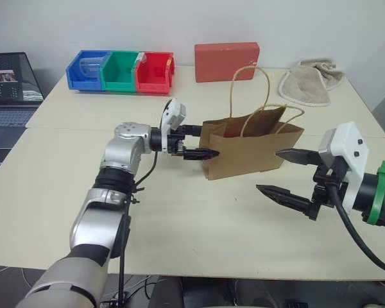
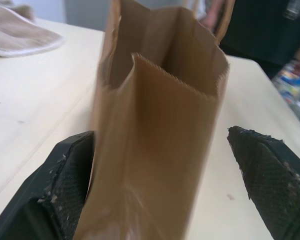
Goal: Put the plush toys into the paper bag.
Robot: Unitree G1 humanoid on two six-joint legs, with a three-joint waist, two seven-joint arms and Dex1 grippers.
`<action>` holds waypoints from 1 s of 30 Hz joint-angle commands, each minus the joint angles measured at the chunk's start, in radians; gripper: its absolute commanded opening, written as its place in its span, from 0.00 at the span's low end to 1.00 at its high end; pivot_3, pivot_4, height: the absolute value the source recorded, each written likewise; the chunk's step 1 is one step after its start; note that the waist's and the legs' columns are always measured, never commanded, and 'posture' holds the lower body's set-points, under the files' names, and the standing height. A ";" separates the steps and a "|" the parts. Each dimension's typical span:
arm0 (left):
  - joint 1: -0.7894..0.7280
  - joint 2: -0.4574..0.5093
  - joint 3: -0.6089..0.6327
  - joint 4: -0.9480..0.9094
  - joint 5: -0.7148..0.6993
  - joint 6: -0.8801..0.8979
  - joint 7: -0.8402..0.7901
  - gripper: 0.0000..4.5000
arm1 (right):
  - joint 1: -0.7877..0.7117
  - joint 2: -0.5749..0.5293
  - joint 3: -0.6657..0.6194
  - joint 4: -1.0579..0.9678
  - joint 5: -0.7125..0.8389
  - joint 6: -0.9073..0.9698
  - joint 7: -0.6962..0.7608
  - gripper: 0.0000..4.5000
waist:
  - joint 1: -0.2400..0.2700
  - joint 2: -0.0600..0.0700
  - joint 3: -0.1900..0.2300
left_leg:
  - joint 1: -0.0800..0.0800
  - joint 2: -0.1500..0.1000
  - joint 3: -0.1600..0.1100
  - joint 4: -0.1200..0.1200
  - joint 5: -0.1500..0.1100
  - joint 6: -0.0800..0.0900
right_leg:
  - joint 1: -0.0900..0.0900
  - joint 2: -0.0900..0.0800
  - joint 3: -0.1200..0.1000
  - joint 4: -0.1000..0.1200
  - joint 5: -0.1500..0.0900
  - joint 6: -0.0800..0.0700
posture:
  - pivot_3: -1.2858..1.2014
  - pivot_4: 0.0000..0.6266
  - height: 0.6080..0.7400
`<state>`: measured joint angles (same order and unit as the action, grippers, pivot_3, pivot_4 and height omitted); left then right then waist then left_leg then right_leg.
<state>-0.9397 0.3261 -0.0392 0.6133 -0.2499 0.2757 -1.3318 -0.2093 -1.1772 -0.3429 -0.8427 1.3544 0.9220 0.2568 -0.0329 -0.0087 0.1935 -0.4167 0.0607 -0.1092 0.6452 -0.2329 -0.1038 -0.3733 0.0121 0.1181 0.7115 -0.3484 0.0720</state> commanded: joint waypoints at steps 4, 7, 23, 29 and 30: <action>0.019 -0.047 0.017 -0.055 -0.003 -0.058 0.139 0.80 | -0.019 0.010 0.006 -0.017 -0.030 -0.028 -0.008 1.00 | 0.001 0.000 0.000 | 0.000 0.000 0.000 0.000 0.000 0.000 | 0.000 0.000 0.000 0.000 0.000 0.000 | 0.52 0.24 1.00; 0.028 -0.050 0.009 -0.061 -0.016 -0.049 0.137 0.58 | -0.019 0.015 0.007 -0.019 -0.040 -0.028 -0.013 1.00 | 0.001 0.000 0.000 | 0.000 0.000 0.000 0.000 0.000 0.000 | 0.000 0.000 0.000 0.000 0.000 0.000 | 0.52 0.24 1.00; -0.084 -0.016 -0.018 0.120 -0.021 -0.072 -0.061 0.01 | 0.136 0.047 -0.185 -0.123 -0.137 -0.034 0.039 1.00 | 0.000 0.000 0.000 | 0.000 0.000 0.000 -0.001 0.000 0.000 | 0.000 0.000 0.000 0.000 0.000 0.000 | 0.52 0.24 1.00; -0.150 -0.025 -0.048 0.202 -0.003 -0.098 -0.180 0.01 | 0.324 0.032 -0.531 -0.121 0.054 0.040 0.095 1.00 | 0.002 0.000 0.000 | 0.000 -0.001 0.000 -0.002 0.000 0.000 | 0.001 0.000 -0.001 -0.002 0.000 0.000 | 0.52 0.24 1.00; -0.158 -0.032 -0.056 0.211 0.002 -0.103 -0.197 0.01 | 0.364 0.036 -0.601 -0.125 0.073 0.065 0.108 1.00 | 0.002 0.000 0.000 | 0.000 -0.001 0.000 -0.001 0.000 0.000 | 0.001 0.000 -0.001 -0.002 0.000 0.000 | 0.52 0.24 1.00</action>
<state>-1.0649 0.3004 -0.0881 0.8264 -0.2487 0.1954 -1.4942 0.1269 -1.1348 -0.8335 -0.9563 1.3785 0.9604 0.3464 -0.0309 -0.0090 0.1936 -0.4166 0.0600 -0.1094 0.6440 -0.2330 -0.1036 -0.3720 0.0123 0.1177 0.7094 -0.3484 0.0719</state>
